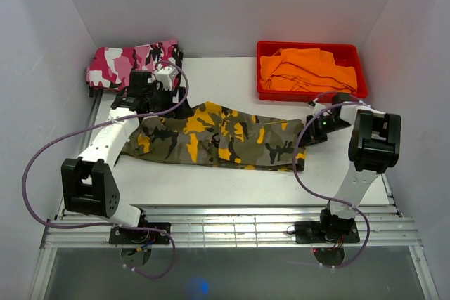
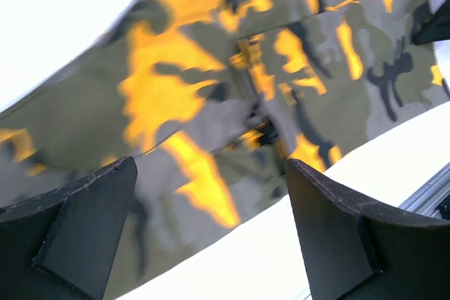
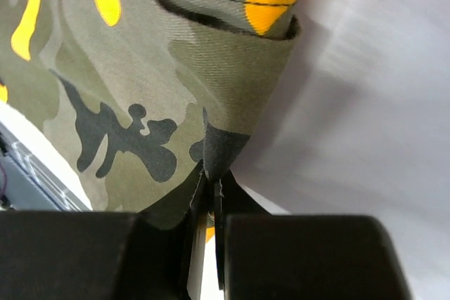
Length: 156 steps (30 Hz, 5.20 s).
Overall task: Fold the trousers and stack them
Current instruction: Fold the trousers
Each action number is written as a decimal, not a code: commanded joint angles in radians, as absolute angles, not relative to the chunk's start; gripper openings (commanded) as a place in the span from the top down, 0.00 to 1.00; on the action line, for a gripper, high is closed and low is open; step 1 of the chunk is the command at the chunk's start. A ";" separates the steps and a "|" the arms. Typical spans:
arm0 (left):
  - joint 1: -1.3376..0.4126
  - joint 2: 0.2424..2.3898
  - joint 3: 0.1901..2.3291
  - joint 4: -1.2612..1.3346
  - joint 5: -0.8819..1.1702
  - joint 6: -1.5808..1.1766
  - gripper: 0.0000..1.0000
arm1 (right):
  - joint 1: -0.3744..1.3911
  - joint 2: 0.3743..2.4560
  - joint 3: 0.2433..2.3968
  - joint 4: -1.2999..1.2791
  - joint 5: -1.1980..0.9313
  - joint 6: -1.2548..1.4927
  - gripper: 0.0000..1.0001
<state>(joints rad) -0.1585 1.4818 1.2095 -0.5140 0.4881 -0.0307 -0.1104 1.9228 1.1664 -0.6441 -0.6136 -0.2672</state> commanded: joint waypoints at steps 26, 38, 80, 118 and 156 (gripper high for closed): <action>0.511 1.649 1.232 -0.698 0.652 0.093 0.02 | -0.365 2.034 1.152 -0.842 -0.531 -0.485 0.41; 0.589 1.819 1.224 -0.738 0.793 0.324 0.02 | -0.368 1.947 1.250 -0.891 -0.749 -0.509 0.92; 0.483 1.758 0.864 -0.517 1.060 0.088 1.00 | 0.532 1.946 1.585 -0.427 -0.945 0.178 0.92; 0.482 1.753 0.785 -0.380 0.874 -0.098 1.00 | 0.917 2.382 2.100 0.094 -0.620 0.768 0.92; 0.633 1.649 0.985 -0.609 0.745 0.060 0.46 | 0.994 2.545 2.092 0.222 -0.557 0.850 0.92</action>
<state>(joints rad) 0.5869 1.6886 0.9257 -0.5232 0.7570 -0.0330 0.9833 2.5694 2.0834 0.1566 -0.5518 0.8478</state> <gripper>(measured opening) 0.506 0.086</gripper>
